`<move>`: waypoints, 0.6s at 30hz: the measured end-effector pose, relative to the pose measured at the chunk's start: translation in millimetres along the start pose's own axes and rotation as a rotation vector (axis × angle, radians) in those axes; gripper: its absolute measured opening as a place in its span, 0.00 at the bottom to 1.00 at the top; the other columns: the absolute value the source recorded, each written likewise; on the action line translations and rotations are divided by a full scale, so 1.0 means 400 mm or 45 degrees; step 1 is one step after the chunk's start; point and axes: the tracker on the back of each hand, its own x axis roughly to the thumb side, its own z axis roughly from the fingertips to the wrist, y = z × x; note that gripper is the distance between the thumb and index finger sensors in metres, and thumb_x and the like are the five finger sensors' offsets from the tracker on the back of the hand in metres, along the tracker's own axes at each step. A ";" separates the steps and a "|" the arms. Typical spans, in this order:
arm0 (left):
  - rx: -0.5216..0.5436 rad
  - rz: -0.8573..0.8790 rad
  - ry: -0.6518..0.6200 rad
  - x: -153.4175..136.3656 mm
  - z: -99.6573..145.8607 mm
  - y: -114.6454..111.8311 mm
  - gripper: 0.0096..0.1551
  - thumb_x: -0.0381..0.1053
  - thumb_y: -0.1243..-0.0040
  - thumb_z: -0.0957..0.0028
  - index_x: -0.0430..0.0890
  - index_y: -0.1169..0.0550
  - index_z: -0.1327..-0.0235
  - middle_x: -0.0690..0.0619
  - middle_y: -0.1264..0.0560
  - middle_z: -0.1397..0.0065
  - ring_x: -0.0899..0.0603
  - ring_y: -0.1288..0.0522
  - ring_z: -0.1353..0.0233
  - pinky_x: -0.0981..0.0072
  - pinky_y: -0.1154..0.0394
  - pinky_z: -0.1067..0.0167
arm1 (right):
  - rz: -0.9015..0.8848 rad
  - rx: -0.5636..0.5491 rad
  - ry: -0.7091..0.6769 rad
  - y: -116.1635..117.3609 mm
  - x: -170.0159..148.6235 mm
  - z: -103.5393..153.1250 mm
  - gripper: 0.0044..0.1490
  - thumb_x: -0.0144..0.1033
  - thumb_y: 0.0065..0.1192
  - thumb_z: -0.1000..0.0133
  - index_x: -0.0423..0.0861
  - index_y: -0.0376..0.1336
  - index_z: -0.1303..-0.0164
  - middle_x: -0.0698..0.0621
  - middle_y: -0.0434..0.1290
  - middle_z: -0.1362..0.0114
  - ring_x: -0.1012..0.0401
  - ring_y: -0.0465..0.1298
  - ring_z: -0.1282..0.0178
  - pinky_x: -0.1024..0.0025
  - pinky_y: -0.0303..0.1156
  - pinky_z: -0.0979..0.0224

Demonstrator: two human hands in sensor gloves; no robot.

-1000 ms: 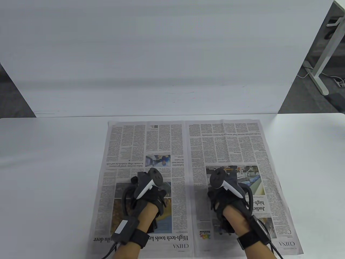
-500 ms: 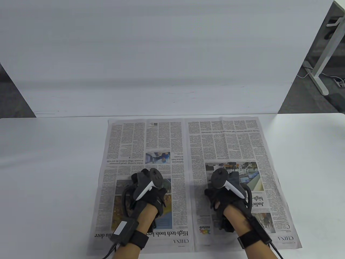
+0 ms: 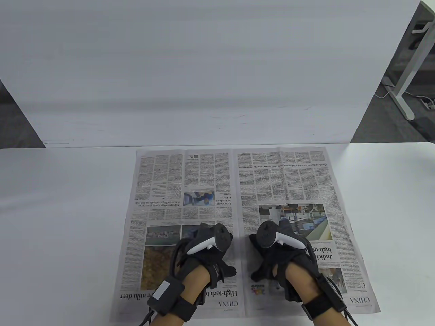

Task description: Unfold folded newspaper and lay flat

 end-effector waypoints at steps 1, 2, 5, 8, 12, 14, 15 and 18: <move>-0.005 -0.007 0.019 -0.001 -0.002 -0.004 0.57 0.71 0.42 0.53 0.66 0.67 0.32 0.49 0.78 0.24 0.25 0.78 0.26 0.16 0.64 0.34 | -0.001 -0.004 -0.003 0.001 0.000 -0.002 0.72 0.64 0.76 0.58 0.62 0.27 0.27 0.42 0.18 0.21 0.30 0.21 0.26 0.10 0.40 0.40; 0.019 -0.007 0.009 0.001 -0.002 -0.004 0.57 0.72 0.42 0.53 0.66 0.67 0.32 0.49 0.79 0.25 0.24 0.78 0.26 0.15 0.64 0.35 | -0.006 0.018 -0.001 0.003 0.000 -0.005 0.73 0.64 0.76 0.58 0.62 0.26 0.27 0.42 0.17 0.22 0.30 0.20 0.27 0.10 0.40 0.41; 0.010 0.002 0.023 0.003 -0.005 -0.007 0.57 0.71 0.42 0.53 0.66 0.67 0.33 0.49 0.79 0.25 0.24 0.79 0.27 0.14 0.63 0.36 | 0.035 0.029 0.027 0.012 0.004 -0.009 0.74 0.65 0.75 0.58 0.62 0.23 0.29 0.42 0.15 0.23 0.30 0.19 0.28 0.09 0.40 0.41; 0.078 -0.002 0.007 -0.006 0.001 -0.013 0.57 0.73 0.42 0.55 0.66 0.66 0.32 0.49 0.77 0.24 0.24 0.77 0.25 0.15 0.62 0.36 | 0.019 -0.005 0.011 0.018 -0.006 -0.006 0.74 0.67 0.74 0.59 0.63 0.24 0.29 0.43 0.15 0.23 0.31 0.18 0.28 0.09 0.40 0.43; 0.126 0.025 0.003 -0.018 0.007 -0.023 0.57 0.74 0.42 0.56 0.66 0.65 0.31 0.50 0.76 0.23 0.25 0.77 0.25 0.16 0.63 0.37 | 0.038 -0.040 0.013 0.022 -0.018 0.000 0.73 0.70 0.73 0.60 0.64 0.25 0.29 0.45 0.16 0.22 0.33 0.20 0.26 0.10 0.40 0.42; 0.128 0.018 0.014 -0.020 0.009 -0.025 0.57 0.75 0.43 0.56 0.66 0.65 0.31 0.50 0.76 0.23 0.25 0.77 0.25 0.15 0.63 0.37 | 0.051 -0.025 0.036 0.023 -0.028 0.005 0.73 0.71 0.72 0.59 0.64 0.24 0.29 0.46 0.16 0.22 0.34 0.20 0.26 0.10 0.41 0.42; 0.130 0.018 0.019 -0.021 0.011 -0.026 0.57 0.75 0.43 0.56 0.66 0.65 0.31 0.50 0.76 0.23 0.25 0.77 0.25 0.15 0.62 0.37 | 0.048 -0.027 0.043 0.025 -0.032 0.007 0.73 0.71 0.72 0.59 0.64 0.24 0.29 0.47 0.16 0.22 0.34 0.20 0.26 0.10 0.42 0.41; 0.111 0.022 0.048 -0.041 0.022 -0.029 0.57 0.75 0.43 0.56 0.66 0.65 0.31 0.51 0.77 0.23 0.25 0.77 0.25 0.15 0.62 0.36 | 0.037 -0.037 0.054 0.031 -0.062 0.021 0.72 0.72 0.71 0.59 0.64 0.24 0.29 0.47 0.17 0.22 0.34 0.20 0.26 0.11 0.42 0.41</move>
